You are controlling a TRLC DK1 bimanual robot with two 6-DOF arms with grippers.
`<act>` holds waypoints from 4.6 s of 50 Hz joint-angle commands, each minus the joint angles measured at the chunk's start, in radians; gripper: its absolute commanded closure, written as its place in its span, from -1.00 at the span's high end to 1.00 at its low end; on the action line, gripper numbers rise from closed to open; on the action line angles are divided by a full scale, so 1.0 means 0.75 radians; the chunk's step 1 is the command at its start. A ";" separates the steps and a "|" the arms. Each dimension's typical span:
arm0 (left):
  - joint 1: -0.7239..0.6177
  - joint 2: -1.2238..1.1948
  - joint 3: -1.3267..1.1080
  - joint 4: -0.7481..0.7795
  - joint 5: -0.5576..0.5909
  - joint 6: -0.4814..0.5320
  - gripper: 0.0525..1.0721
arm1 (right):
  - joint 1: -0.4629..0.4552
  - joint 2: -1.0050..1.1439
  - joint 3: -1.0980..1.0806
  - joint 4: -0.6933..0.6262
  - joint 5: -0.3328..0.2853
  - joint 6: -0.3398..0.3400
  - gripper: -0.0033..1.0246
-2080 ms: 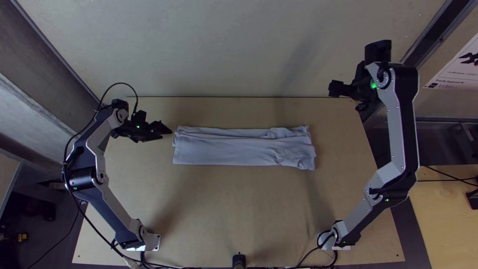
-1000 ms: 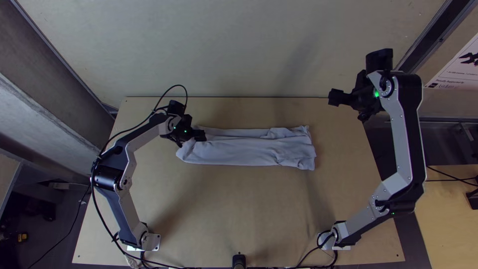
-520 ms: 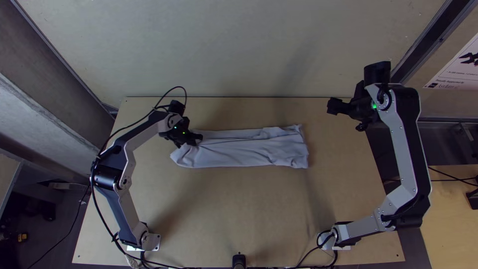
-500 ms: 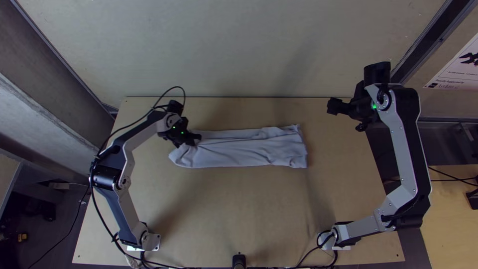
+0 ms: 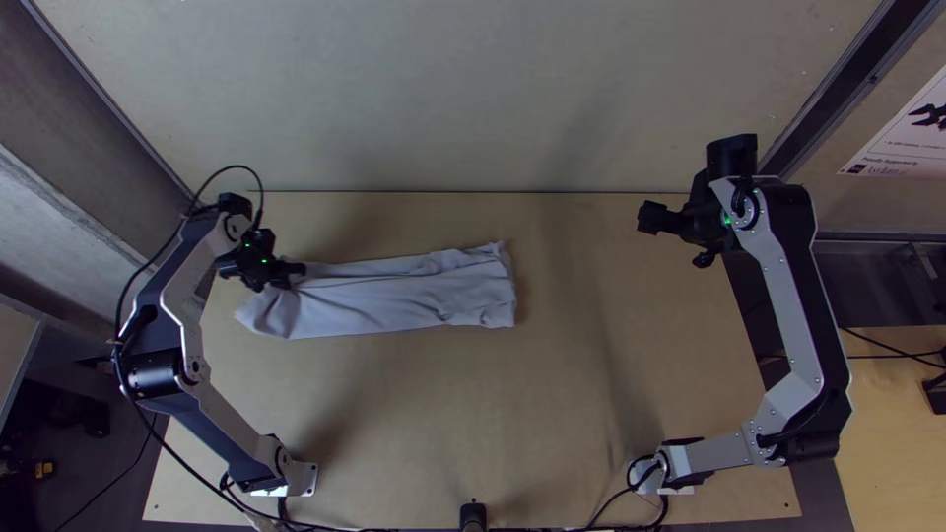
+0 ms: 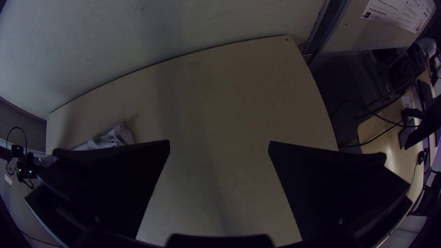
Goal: Fold the t-shirt
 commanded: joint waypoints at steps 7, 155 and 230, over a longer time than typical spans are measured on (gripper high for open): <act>0.101 -0.077 0.184 -0.118 -0.218 0.170 -0.95 | 0.012 -0.059 -0.034 0.023 -0.003 0.023 0.92; -0.766 0.078 0.998 -0.321 0.038 -0.479 0.91 | -0.055 -0.380 -0.437 0.620 -0.003 -0.136 0.92; -0.159 -2.386 -1.250 0.774 -0.146 -0.070 0.91 | 0.178 -2.078 -1.711 1.234 0.167 -0.474 0.92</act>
